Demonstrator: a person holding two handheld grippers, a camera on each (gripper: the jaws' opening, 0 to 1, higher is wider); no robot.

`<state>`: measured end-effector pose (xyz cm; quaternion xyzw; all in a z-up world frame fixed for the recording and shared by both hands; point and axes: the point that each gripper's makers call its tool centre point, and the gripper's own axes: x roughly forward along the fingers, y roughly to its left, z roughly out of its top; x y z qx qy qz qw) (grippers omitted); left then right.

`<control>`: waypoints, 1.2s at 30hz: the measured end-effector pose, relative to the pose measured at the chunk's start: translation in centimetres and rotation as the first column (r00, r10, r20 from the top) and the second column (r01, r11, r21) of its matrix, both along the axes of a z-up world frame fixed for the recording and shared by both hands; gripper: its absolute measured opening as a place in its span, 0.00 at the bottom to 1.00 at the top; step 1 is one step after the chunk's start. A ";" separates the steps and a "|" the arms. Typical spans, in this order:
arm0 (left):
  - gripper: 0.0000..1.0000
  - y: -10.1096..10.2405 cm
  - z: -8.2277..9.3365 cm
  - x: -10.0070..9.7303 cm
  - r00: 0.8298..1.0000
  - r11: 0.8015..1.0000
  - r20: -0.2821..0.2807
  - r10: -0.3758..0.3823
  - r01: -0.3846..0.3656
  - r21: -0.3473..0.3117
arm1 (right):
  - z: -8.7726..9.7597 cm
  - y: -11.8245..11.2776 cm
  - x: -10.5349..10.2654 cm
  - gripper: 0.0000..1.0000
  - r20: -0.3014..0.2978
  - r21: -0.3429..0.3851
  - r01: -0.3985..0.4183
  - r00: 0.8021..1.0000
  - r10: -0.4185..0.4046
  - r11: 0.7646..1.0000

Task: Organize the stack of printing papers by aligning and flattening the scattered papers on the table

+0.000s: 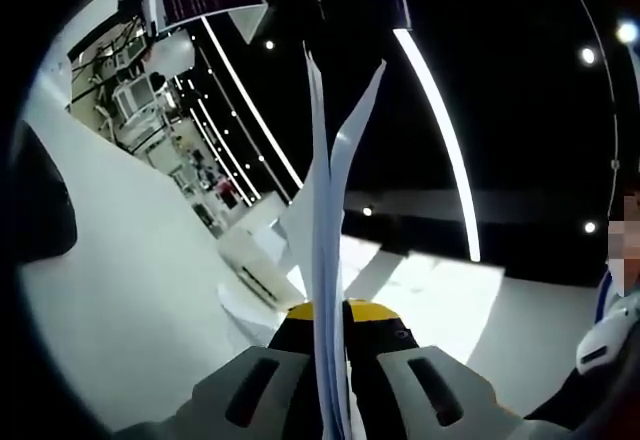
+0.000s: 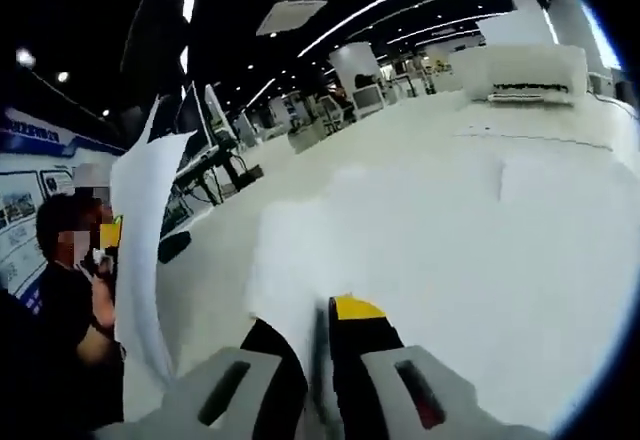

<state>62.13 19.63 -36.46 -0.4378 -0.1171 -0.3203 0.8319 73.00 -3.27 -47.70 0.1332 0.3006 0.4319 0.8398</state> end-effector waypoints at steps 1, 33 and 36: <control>0.06 0.0 0.0 0.0 1.000 1.000 0.000 0.000 0.000 0.000 | 0.1 0.0 0.0 0.02 -0.003 0.006 0.000 1.000 0.000 1.000; 0.06 0.2 -0.1 0.1 1.000 1.000 -0.004 0.006 -0.006 0.006 | 3.7 -1.3 0.0 0.00 0.100 0.072 0.068 0.992 -0.075 0.995; 0.06 0.1 -0.1 0.1 1.000 1.000 -0.005 0.007 -0.007 0.007 | 5.2 -1.5 0.2 0.00 0.158 0.078 0.079 0.983 -0.091 0.994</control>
